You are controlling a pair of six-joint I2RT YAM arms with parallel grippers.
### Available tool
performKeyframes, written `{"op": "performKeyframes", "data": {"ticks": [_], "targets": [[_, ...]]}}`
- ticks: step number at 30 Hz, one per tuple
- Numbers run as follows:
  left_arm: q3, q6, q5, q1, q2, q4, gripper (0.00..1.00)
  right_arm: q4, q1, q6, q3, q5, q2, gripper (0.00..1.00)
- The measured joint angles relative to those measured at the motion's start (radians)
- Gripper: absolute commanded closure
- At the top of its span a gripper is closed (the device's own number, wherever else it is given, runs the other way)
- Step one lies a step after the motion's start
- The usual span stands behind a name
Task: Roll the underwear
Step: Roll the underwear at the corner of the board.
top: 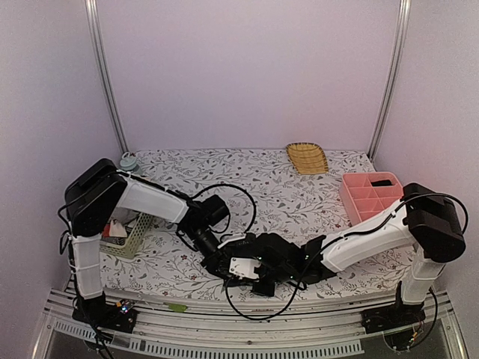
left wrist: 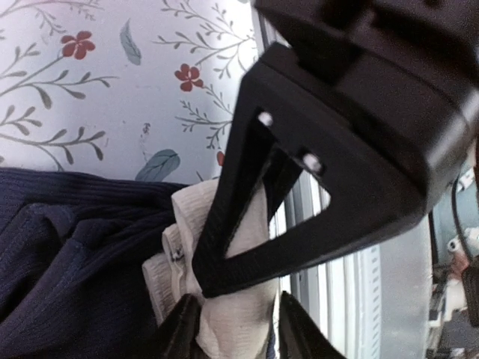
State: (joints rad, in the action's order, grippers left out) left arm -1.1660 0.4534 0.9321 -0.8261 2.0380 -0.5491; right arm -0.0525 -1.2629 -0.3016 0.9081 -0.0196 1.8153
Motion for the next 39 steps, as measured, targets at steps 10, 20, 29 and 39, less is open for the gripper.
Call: {"op": "performKeyframes", "data": {"ticks": [10,20,29,39], "targets": [[0.187,-0.096,-0.309,0.079,-0.318,0.121,0.22,0.055,0.031,0.091,0.039,0.151,0.006,1.00],[0.441,-0.180,-0.777,0.117,-0.901,0.454,0.04,0.119,0.167,0.288,0.101,0.487,0.065,1.00],[0.562,-0.268,-0.869,0.114,-1.152,0.491,0.04,0.135,0.271,0.426,0.196,0.816,0.211,1.00],[0.741,-0.203,-0.851,-0.088,-1.250,0.454,0.06,0.143,0.348,0.531,0.264,1.082,0.344,1.00]]}}
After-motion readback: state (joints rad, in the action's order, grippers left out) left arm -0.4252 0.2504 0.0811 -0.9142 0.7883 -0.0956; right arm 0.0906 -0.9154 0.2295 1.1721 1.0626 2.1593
